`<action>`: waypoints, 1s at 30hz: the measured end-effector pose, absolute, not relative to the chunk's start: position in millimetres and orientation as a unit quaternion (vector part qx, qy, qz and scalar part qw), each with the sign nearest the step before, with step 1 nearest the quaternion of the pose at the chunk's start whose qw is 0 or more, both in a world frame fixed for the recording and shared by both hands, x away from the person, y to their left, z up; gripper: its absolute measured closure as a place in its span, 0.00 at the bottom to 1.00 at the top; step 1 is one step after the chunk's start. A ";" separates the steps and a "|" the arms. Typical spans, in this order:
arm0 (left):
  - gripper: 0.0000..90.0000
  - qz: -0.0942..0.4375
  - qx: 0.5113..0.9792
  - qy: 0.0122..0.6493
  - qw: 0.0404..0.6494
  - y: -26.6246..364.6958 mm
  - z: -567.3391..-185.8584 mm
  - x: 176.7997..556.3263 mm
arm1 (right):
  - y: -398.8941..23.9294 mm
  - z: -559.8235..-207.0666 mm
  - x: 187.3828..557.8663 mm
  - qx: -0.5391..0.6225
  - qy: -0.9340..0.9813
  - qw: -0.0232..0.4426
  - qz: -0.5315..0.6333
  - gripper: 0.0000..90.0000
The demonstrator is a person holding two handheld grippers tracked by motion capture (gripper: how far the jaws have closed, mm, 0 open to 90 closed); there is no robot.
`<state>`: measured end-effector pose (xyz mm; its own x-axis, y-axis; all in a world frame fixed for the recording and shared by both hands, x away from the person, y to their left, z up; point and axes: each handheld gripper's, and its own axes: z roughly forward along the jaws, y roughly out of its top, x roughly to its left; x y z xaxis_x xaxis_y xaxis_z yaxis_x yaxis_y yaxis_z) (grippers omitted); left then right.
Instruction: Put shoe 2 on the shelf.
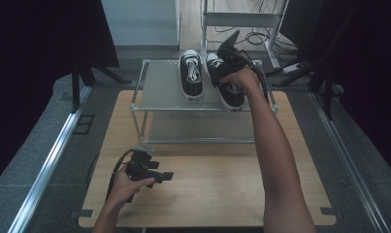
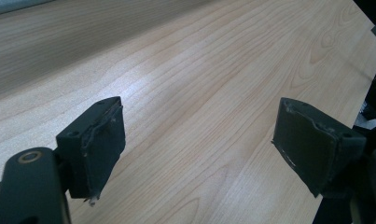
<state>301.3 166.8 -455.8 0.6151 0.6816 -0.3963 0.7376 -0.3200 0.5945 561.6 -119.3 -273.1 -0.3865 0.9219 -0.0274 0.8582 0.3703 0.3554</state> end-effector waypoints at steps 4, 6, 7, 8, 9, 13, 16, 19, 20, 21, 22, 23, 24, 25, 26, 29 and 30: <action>0.19 -0.036 0.810 0.438 0.388 169.2 -455.1 301.2 | -113.8 -274.7 569.5 0.557 0.811 0.116 0.136 0.14; 0.19 -0.036 0.809 0.439 0.389 170.5 -454.9 301.2 | -111.8 -274.7 572.5 0.563 0.807 0.115 0.138 0.14; 0.19 -0.036 0.809 0.439 0.390 171.0 -454.9 301.1 | -110.4 -274.4 574.4 0.566 0.805 0.115 0.137 0.14; 0.19 -0.036 0.809 0.439 0.390 171.3 -454.8 301.1 | -109.5 -274.3 575.8 0.570 0.802 0.115 0.139 0.14; 0.19 -0.036 0.808 0.439 0.391 171.7 -454.8 301.0 | -109.2 -274.2 576.9 0.572 0.800 0.113 0.140 0.14; 0.19 -0.036 0.807 0.440 0.391 173.1 -454.8 301.1 | -106.5 -275.0 582.6 0.583 0.793 0.116 0.133 0.14; 0.19 -0.036 0.807 0.440 0.392 173.8 -454.4 301.0 | -104.8 -275.3 585.9 0.591 0.787 0.116 0.133 0.14; 0.19 -0.035 0.805 0.441 0.394 175.3 -453.8 300.9 | -101.3 -276.5 589.2 0.600 0.780 0.118 0.133 0.14; 0.19 -0.035 0.805 0.442 0.394 175.8 -453.7 300.8 | -100.2 -277.0 590.3 0.602 0.778 0.118 0.133 0.14; 0.19 -0.035 0.805 0.442 0.395 176.5 -453.5 300.8 | -99.5 -277.4 591.2 0.605 0.777 0.117 0.132 0.14; 0.19 -0.035 0.804 0.442 0.395 176.8 -453.4 300.8 | -98.0 -278.3 592.7 0.610 0.773 0.117 0.131 0.14; 0.19 -0.035 0.803 0.443 0.396 177.2 -453.4 300.6 | -97.3 -278.5 593.6 0.612 0.771 0.117 0.130 0.14; 0.19 -0.034 0.803 0.443 0.397 177.5 -453.3 300.5 | -95.9 -279.3 595.0 0.616 0.768 0.117 0.130 0.14; 0.19 -0.034 0.803 0.443 0.397 177.8 -453.3 300.4 | -95.2 -279.8 596.3 0.620 0.765 0.115 0.131 0.14; 0.19 -0.035 0.803 0.443 0.397 178.2 -453.2 300.4 | -94.6 -280.3 597.4 0.624 0.761 0.114 0.132 0.14; 0.19 -0.034 0.802 0.444 0.398 179.4 -453.2 300.4 | -93.2 -281.7 600.7 0.633 0.753 0.111 0.138 0.14; 0.19 -0.034 0.802 0.445 0.398 180.0 -453.1 300.3 | -92.9 -282.3 601.5 0.636 0.751 0.112 0.140 0.14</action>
